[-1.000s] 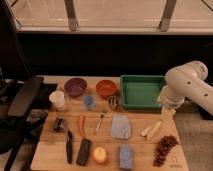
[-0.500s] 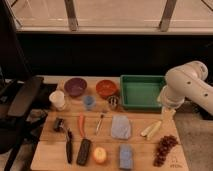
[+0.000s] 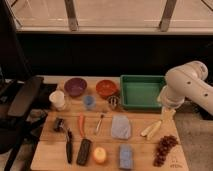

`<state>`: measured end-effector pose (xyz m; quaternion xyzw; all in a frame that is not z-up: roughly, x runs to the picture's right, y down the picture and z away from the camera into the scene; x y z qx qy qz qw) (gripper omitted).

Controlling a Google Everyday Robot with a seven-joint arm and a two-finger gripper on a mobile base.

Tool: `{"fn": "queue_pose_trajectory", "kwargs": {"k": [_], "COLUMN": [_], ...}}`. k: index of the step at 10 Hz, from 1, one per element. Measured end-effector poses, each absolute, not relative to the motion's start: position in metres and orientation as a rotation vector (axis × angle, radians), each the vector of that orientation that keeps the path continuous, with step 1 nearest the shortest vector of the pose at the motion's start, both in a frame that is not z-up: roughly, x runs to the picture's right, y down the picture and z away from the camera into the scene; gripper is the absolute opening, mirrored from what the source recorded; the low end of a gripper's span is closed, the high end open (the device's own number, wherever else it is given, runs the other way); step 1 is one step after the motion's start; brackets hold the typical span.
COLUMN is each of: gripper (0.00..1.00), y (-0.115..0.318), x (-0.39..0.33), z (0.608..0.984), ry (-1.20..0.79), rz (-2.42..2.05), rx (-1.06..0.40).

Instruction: Place fork in metal cup

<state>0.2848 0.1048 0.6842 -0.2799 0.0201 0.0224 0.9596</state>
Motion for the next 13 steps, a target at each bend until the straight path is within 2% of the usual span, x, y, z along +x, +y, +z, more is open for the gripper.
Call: {"fn": "queue_pose_trajectory", "kwargs": {"k": [5, 7, 13], "gripper": [0.65, 0.65, 0.65], "y": [0.103, 0.089, 0.073], "x": [0.286, 0.279, 0.159], "z": [0.684, 0.684, 0.687], "ry": [0.038, -0.006, -0.277], "rz": [0.038, -0.051, -0.499], "rx": [-0.564, -0.542, -0.449]}}
